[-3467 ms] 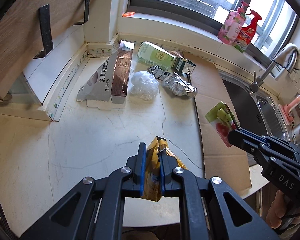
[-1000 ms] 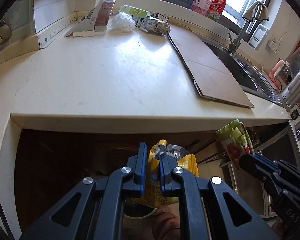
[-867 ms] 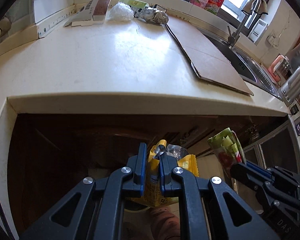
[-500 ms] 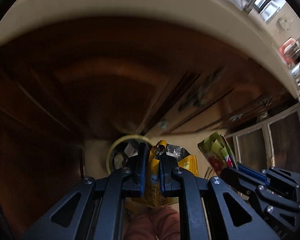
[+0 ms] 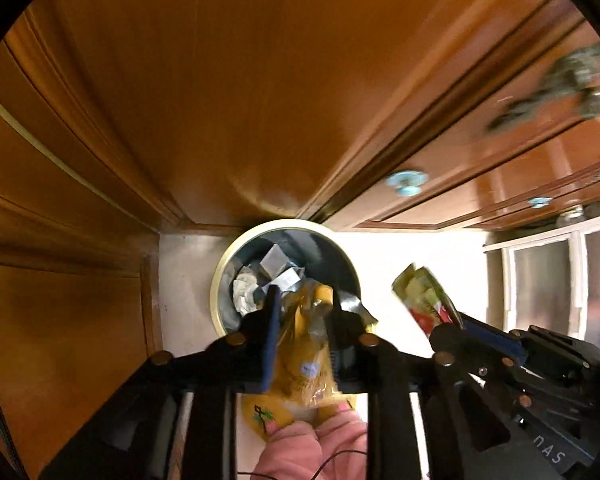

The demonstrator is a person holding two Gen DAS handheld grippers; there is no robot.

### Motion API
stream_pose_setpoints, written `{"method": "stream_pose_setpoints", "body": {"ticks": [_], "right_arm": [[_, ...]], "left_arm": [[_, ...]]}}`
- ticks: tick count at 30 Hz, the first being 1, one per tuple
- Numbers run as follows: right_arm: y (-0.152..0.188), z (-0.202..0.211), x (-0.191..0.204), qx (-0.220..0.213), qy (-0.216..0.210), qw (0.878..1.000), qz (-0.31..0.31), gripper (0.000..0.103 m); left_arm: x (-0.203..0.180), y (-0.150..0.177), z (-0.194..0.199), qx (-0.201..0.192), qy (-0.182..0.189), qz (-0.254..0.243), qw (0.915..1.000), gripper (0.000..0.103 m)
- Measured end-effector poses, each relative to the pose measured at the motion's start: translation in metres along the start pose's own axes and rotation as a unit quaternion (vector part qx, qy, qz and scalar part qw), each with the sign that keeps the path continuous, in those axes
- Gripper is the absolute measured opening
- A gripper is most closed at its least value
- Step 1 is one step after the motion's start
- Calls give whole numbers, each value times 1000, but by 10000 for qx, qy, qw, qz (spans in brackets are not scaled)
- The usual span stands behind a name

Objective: Collect trash
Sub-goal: 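Open both grippers over the bin, dropping the bag and packet inside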

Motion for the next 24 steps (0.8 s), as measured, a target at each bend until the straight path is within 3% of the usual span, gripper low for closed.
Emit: {"method": "stream_pose_setpoints", "body": {"ticks": [2,4,9,13,24], "right_arm": [[-1,-25,-8,69,9,10000,33,15],[1,-44,-18,183,20,9998,42,18],[-1,-70,-34,306,123,9994,40,20],[4,-69,-37,295,140,9994,95,27],[-5,-30,-26,85,53,9999,75,33]], "left_arm": [[9,0,-18,10,-76,83,9999,37],[19,1,-32,3,-196,201,9996,62],[38,4,-53,82,-334,458,9984,69],[44,11,-56,140,-405,553,9975,76],[28,11,-15,-77,-568,428,9974,96]]}}
Point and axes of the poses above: each gripper's, at about its wrist camera, not at the fingertips, and z roughly against the way its jaws point, x to its left, y to its underside, the point moved 8 cm from there along -z, roughly the way its jaws point
